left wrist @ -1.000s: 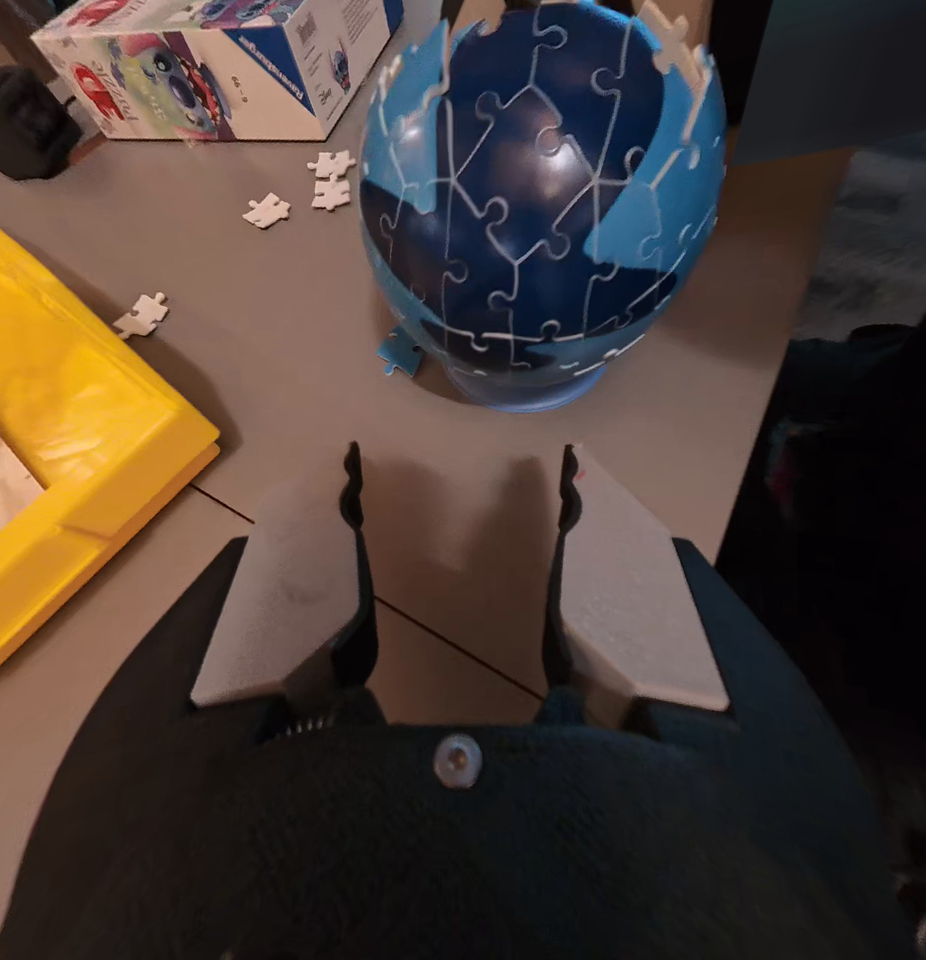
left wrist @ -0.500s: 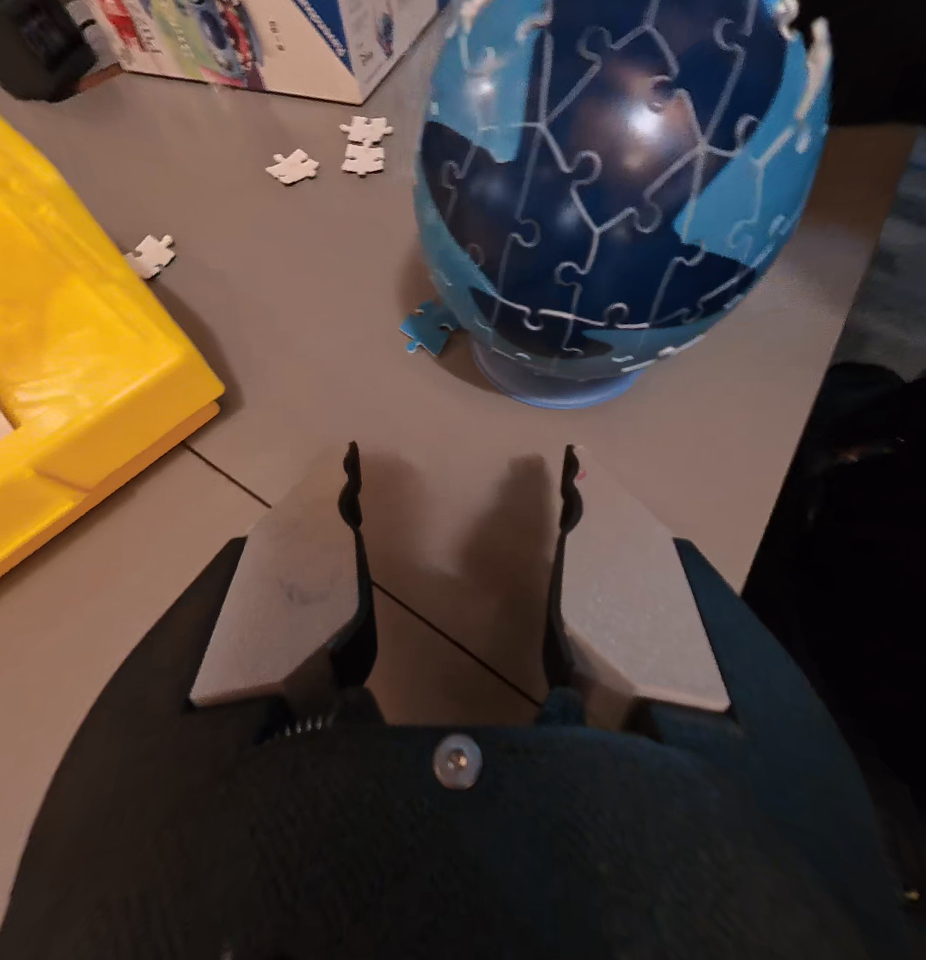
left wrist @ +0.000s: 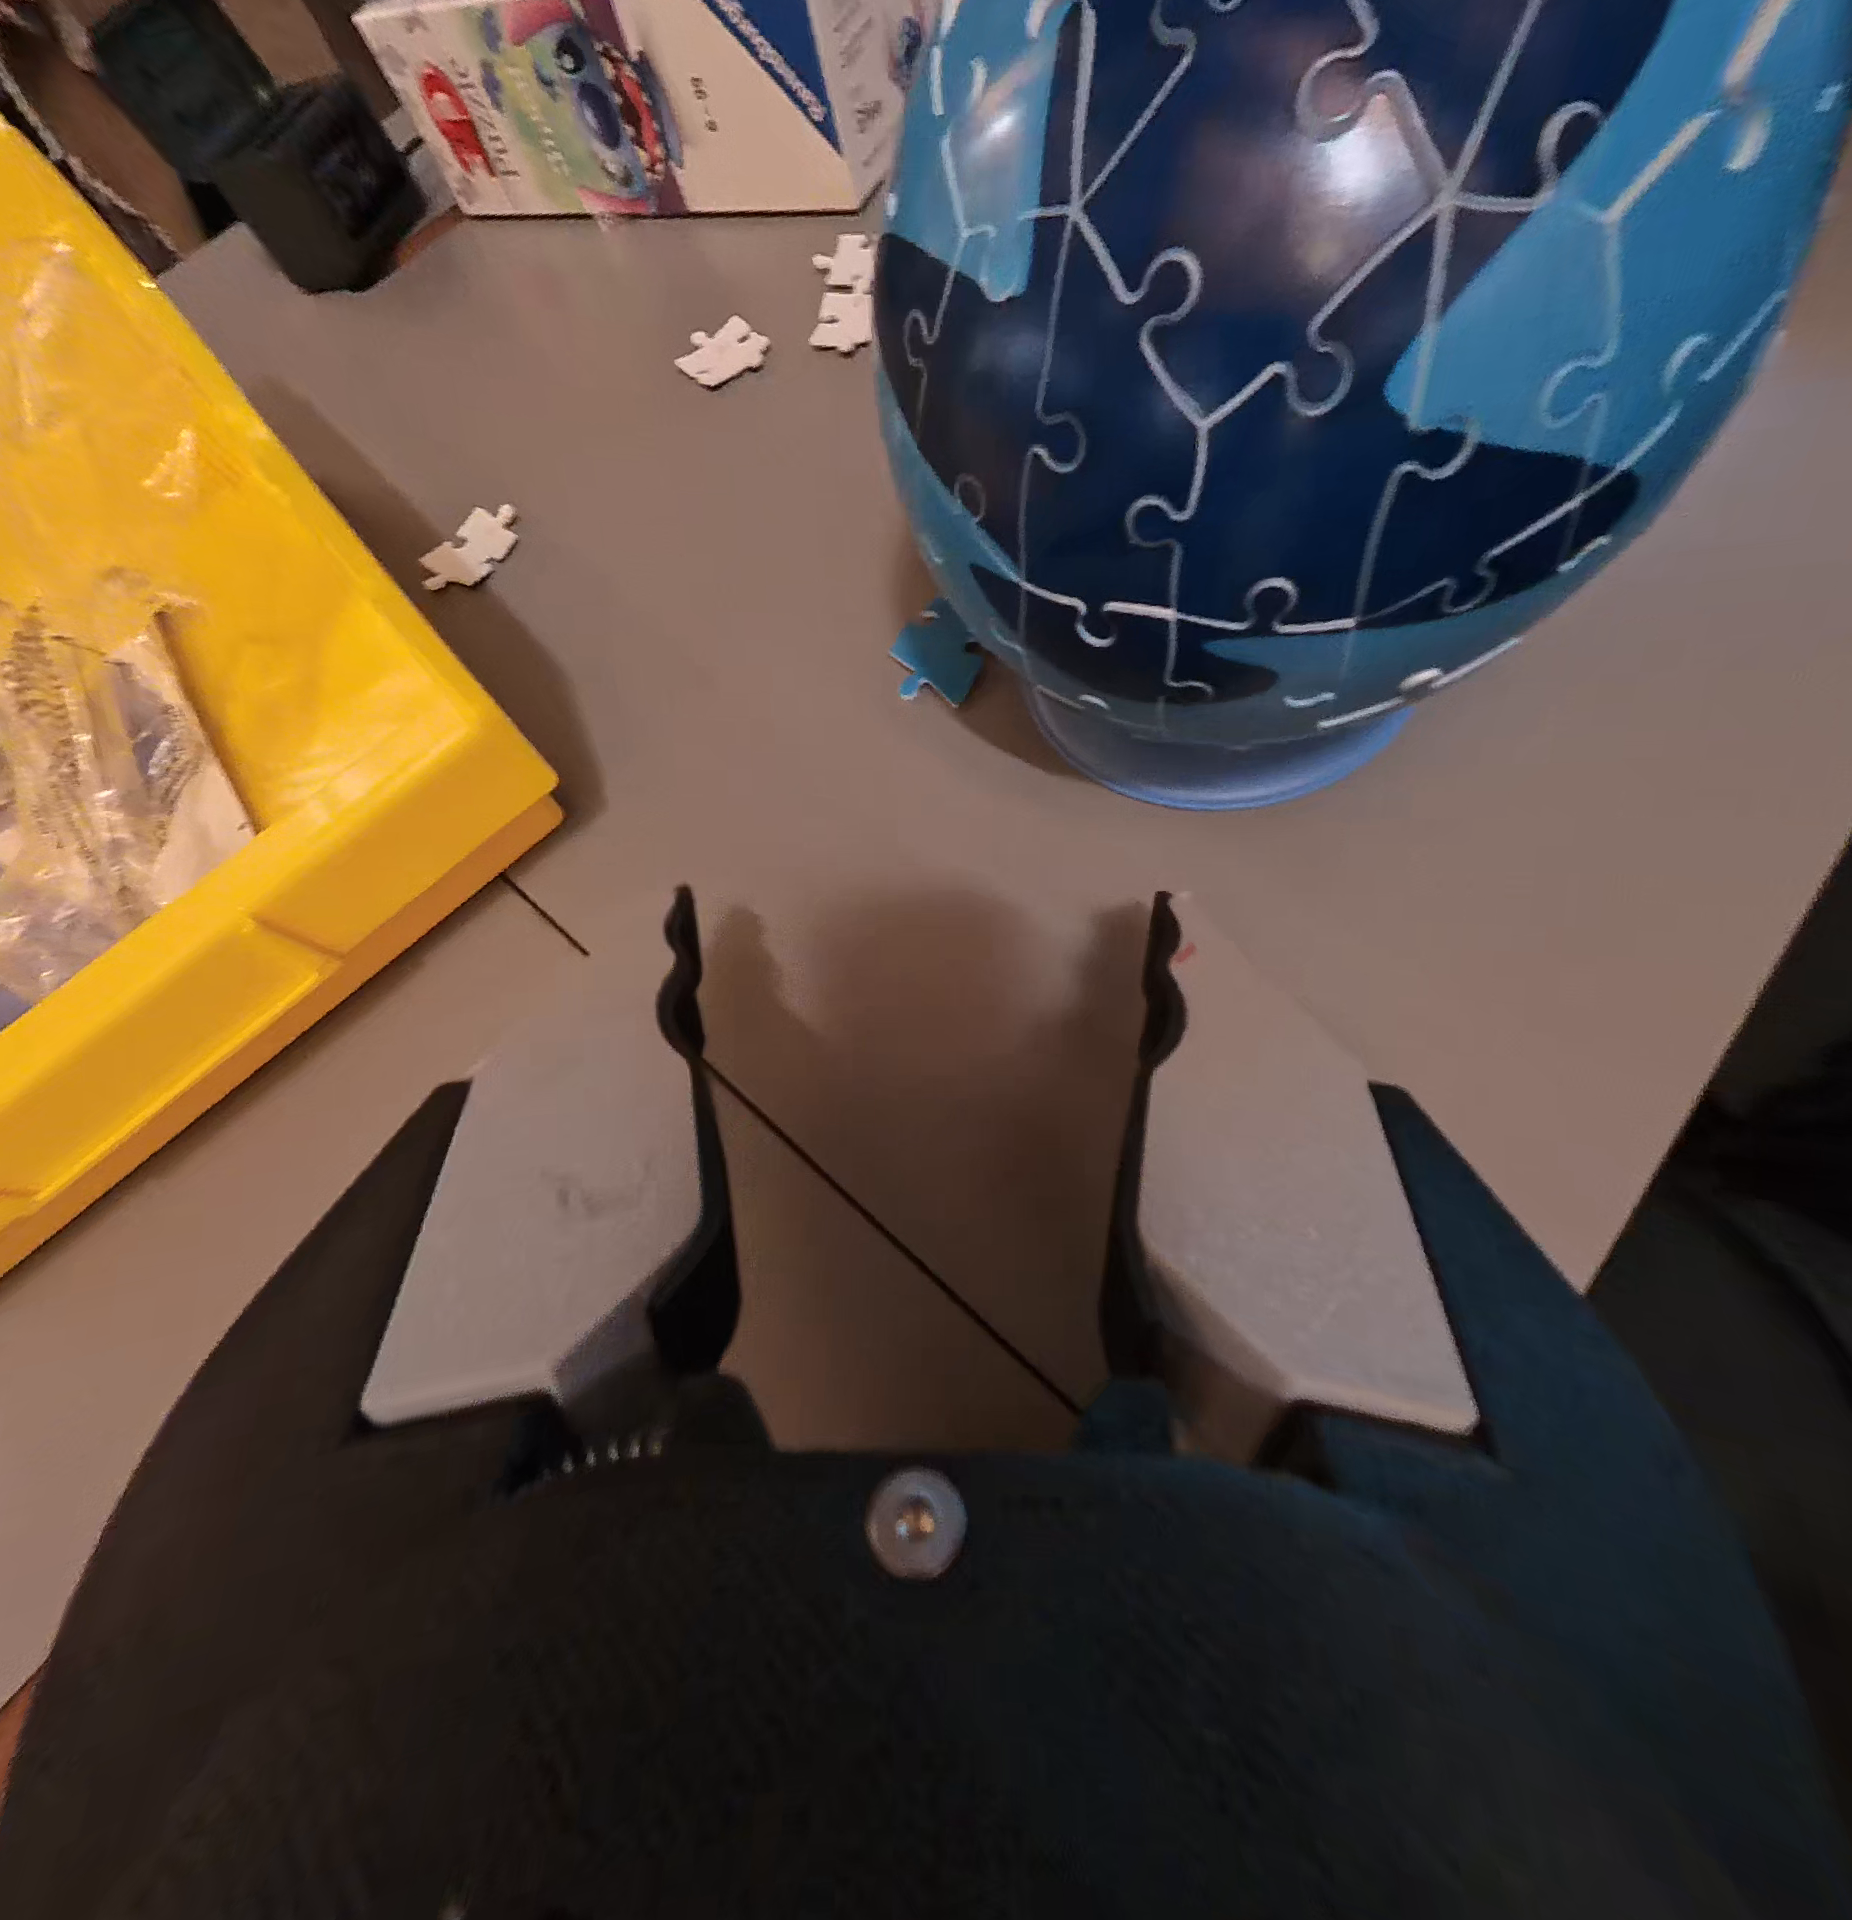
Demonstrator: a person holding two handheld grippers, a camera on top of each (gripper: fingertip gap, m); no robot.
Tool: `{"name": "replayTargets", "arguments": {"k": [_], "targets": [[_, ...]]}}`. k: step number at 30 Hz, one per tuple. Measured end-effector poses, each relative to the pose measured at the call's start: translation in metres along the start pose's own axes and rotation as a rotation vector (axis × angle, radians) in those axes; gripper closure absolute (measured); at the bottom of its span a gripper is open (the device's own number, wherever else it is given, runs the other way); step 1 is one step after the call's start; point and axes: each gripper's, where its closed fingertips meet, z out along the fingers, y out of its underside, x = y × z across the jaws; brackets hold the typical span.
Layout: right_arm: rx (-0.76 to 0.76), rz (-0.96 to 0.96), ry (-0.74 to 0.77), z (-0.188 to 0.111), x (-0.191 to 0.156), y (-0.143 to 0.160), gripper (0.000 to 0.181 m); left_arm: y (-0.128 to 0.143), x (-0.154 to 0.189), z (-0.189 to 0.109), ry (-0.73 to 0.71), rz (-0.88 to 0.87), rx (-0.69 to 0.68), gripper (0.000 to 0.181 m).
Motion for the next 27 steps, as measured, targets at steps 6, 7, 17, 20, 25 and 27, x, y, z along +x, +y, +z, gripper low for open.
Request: {"name": "replayTargets", "arguments": {"k": [6,7,17,20,25,27], "targets": [[0.053,-0.105,0.028,0.008,0.003,-0.008,0.084,-0.014,-0.030,-0.013,-0.163,-0.109,0.118,0.063],[0.056,-0.099,0.031,0.011,0.005,-0.009,0.075,-0.021,-0.043,-0.019,-0.244,-0.131,0.180,0.060],[-0.166,-0.122,0.161,0.041,0.024,0.015,0.123,-0.046,-0.097,0.002,-0.439,-0.146,0.283,0.103],[-0.237,-0.130,0.249,0.049,0.033,0.023,0.103,-0.050,-0.094,0.002,-0.378,-0.168,0.321,0.119],[-0.191,-0.204,0.258,0.043,0.027,0.012,0.059,-0.055,-0.099,-0.016,-0.392,-0.225,0.437,0.073],[-0.182,-0.215,0.230,0.041,0.022,0.013,0.050,-0.056,-0.098,-0.017,-0.418,-0.199,0.436,0.062]]}}
